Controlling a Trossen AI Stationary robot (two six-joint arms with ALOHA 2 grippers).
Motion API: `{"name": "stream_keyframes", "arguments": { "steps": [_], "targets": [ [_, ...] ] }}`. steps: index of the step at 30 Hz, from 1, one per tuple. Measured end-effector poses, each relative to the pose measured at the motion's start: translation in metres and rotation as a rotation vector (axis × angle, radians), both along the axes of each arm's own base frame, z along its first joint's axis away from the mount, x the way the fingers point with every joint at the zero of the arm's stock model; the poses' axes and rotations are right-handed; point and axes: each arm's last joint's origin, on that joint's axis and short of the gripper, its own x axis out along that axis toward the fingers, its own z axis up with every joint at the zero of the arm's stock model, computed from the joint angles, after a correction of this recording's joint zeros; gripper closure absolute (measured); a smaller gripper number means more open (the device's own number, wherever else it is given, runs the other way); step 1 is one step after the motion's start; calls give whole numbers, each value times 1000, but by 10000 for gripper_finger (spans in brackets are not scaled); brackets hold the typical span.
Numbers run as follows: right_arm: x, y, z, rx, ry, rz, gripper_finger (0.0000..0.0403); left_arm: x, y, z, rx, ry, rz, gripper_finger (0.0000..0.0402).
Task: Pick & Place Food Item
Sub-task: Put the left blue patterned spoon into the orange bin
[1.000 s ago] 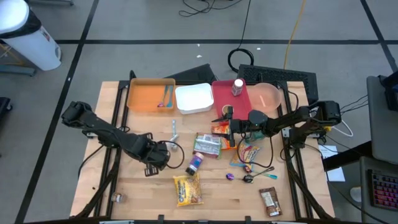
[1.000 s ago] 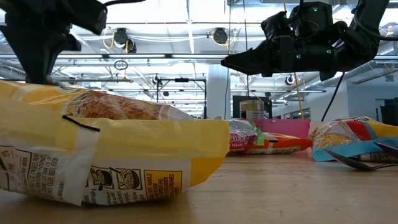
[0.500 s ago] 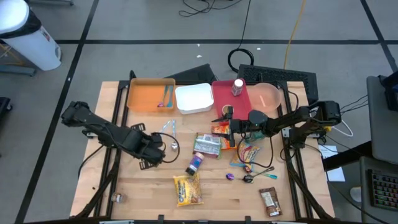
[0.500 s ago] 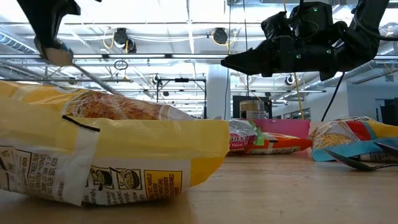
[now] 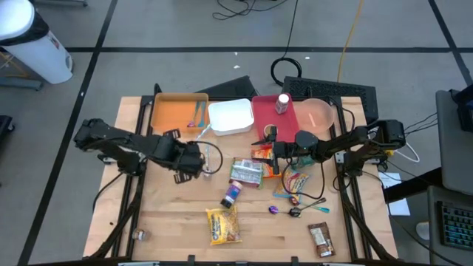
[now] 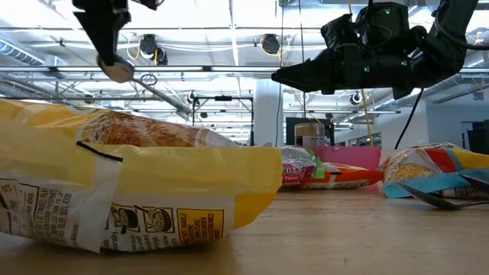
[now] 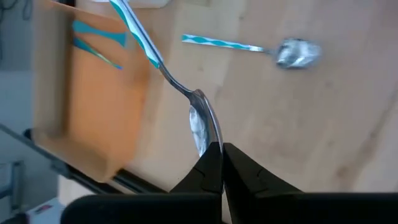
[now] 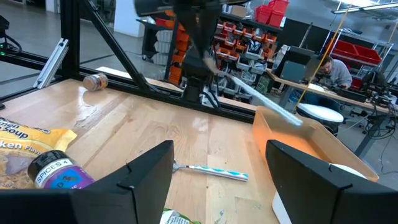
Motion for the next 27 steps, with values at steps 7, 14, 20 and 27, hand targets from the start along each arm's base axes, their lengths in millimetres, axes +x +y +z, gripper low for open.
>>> {"name": "stream_keyframes", "arguments": {
  "steps": [7, 14, 20, 27],
  "targets": [
    [0, 0, 0, 0, 0, 0, 151, 4, 38, 1, 49, 41, 24, 400],
    [0, 0, 0, 0, 1, 0, 151, 2, 80, 1, 95, 85, 94, 400],
    [0, 0, 0, 0, 1, 0, 151, -6, 117, 1, 85, 118, 192, 400],
    [0, 0, 0, -1, 1, 0, 151, -20, 148, -5, 56, 167, 273, 400]
  ]
}}
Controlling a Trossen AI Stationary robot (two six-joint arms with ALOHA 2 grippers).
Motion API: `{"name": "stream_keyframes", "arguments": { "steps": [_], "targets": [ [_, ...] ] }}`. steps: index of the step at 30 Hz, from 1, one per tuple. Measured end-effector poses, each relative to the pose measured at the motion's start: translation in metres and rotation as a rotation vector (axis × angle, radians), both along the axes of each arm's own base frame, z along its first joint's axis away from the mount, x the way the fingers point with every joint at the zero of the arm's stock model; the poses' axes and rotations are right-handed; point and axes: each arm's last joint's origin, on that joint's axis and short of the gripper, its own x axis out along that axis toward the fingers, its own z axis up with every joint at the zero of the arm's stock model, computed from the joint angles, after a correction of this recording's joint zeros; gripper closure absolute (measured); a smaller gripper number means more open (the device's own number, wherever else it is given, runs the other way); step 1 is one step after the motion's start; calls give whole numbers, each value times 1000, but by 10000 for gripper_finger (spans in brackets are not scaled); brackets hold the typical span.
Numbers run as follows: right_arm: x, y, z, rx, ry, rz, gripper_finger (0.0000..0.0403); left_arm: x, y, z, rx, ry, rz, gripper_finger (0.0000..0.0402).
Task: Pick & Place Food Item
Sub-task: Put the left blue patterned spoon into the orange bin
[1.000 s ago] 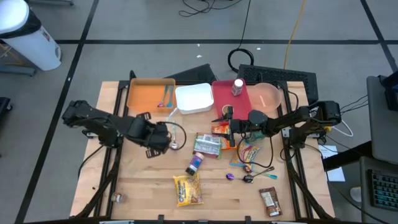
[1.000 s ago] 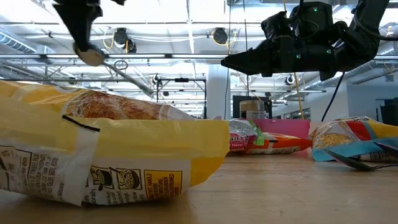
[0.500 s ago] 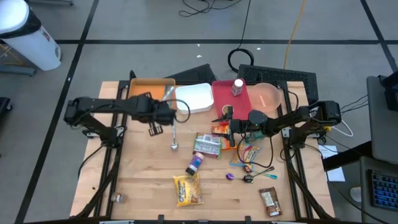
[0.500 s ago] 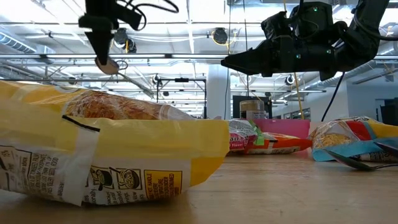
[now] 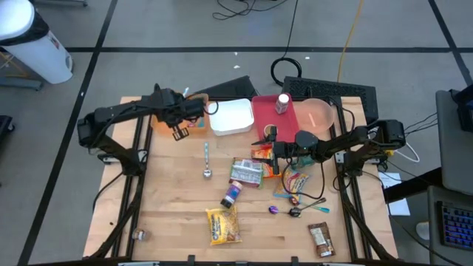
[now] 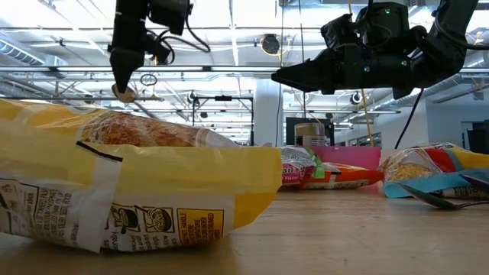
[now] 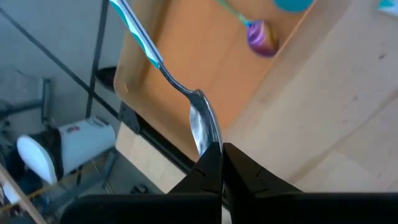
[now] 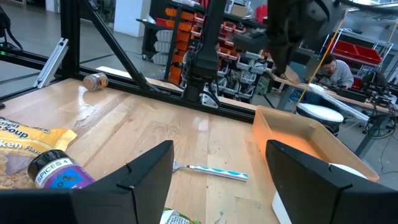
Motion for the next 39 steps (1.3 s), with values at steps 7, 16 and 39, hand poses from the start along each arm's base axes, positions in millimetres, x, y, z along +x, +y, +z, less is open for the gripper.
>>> {"name": "stream_keyframes", "arguments": {
  "steps": [7, 16, 39],
  "targets": [
    [0, 0, 0, -2, 0, 0, 151, 2, 17, -22, -92, 74, 55, 399],
    [0, 0, -1, 1, 6, 0, 151, 26, 36, -70, -193, 254, 55, 396],
    [0, 0, -2, 1, 22, 0, 151, 38, 55, -115, -238, 396, 80, 388]
  ]
}}
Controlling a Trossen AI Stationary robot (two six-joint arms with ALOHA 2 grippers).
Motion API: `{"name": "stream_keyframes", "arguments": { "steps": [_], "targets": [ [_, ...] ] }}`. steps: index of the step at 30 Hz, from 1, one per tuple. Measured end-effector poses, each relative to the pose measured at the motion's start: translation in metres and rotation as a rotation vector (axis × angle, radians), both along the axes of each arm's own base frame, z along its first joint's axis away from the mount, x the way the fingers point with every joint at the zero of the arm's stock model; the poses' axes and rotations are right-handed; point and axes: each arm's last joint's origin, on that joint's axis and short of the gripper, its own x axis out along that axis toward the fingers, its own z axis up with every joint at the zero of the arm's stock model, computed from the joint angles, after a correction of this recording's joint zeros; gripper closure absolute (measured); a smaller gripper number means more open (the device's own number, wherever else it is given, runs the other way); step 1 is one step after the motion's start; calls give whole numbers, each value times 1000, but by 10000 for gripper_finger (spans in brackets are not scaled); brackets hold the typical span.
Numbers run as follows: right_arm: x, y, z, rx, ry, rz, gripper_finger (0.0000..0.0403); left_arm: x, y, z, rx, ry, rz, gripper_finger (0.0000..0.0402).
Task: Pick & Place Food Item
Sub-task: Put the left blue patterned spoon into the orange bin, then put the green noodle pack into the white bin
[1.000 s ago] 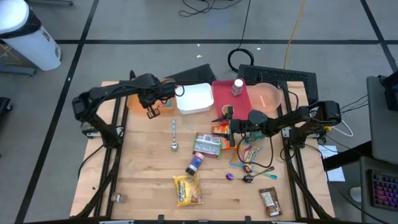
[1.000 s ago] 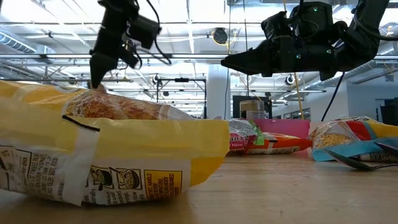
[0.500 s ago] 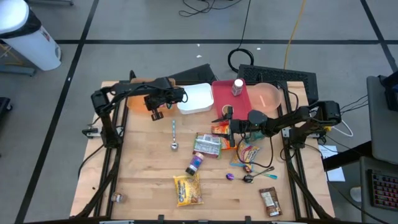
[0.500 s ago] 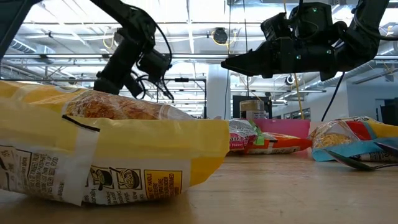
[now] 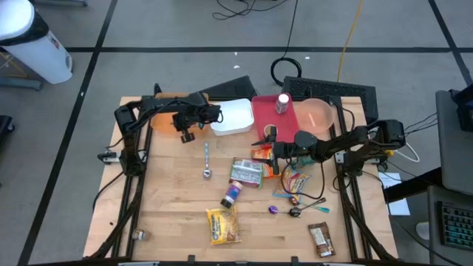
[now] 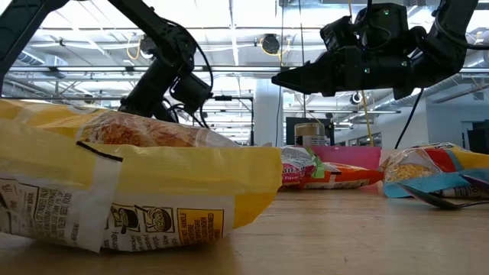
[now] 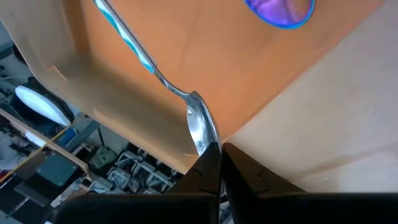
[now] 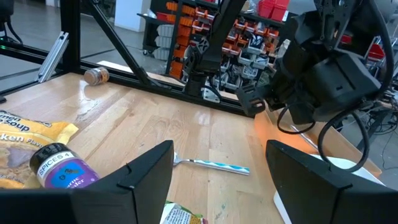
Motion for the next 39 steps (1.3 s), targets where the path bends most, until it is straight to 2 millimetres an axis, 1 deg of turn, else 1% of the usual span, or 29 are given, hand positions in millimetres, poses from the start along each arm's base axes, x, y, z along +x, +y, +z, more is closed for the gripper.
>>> {"name": "stream_keyframes", "arguments": {
  "steps": [17, 20, 28, 33, 35, 39],
  "targets": [
    [0, 0, 0, 0, 0, 0, 151, 1, 0, -2, -59, -41, 6, 377],
    [0, 0, 0, 0, 0, 0, 151, 1, 0, -2, -69, -43, 2, 358],
    [0, 0, 0, 0, 2, 0, 151, 0, 0, -1, -76, -28, 1, 284],
    [0, 0, 0, 1, 4, 0, 151, 0, -1, 2, -87, -11, -4, 256],
    [0, 0, 0, 1, 5, 0, 151, 1, -1, 7, -77, -33, -13, 250],
    [0, 0, 0, 0, 5, 0, 151, 4, -4, 27, -55, -102, -47, 245]
  ]
}}
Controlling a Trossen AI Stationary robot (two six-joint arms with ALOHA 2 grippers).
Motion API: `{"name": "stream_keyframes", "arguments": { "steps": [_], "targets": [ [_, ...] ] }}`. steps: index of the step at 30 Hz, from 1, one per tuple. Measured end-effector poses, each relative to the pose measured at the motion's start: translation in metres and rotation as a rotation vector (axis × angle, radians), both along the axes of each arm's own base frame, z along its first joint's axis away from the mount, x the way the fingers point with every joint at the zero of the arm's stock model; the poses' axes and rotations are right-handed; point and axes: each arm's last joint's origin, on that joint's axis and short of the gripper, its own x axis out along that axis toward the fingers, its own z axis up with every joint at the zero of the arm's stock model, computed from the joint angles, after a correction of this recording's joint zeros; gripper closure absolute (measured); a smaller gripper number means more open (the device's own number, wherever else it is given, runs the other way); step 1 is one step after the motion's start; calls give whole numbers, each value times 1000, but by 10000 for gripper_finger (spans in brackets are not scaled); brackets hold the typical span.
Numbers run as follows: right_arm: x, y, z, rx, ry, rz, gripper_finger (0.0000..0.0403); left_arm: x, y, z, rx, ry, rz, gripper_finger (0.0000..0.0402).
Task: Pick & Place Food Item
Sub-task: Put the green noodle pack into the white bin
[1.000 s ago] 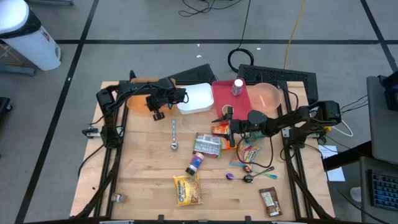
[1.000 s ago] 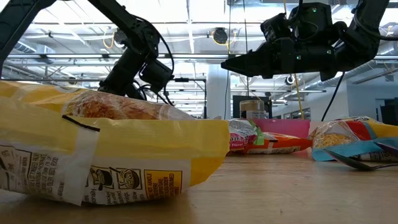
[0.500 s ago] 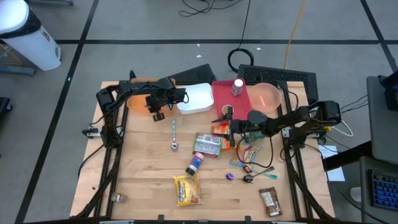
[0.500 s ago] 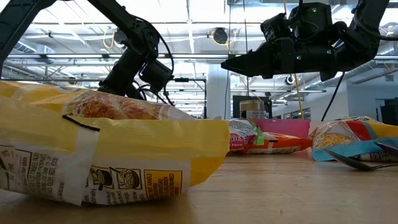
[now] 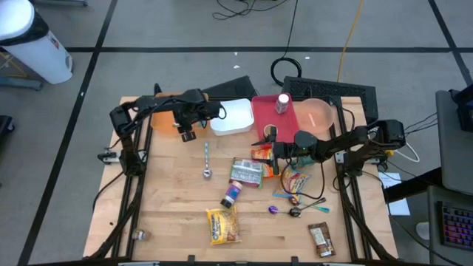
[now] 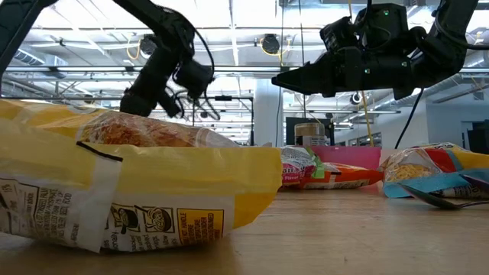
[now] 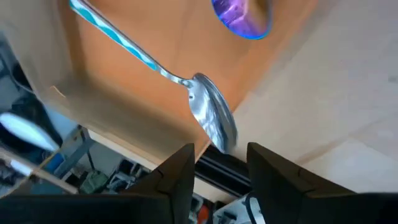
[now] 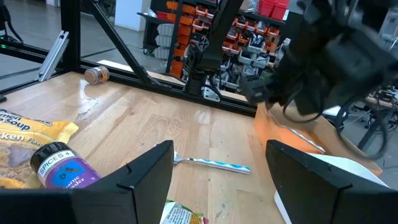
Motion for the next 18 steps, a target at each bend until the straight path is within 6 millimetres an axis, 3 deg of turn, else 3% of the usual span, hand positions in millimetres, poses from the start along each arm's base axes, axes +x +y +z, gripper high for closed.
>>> {"name": "stream_keyframes", "arguments": {
  "steps": [8, 18],
  "targets": [
    [0, 0, -1, 1, 11, 0, 151, -6, -20, 64, 127, -281, -62, 245],
    [0, 0, -2, 2, 17, 0, 151, -28, -71, 146, 81, -983, -212, 245]
  ]
}}
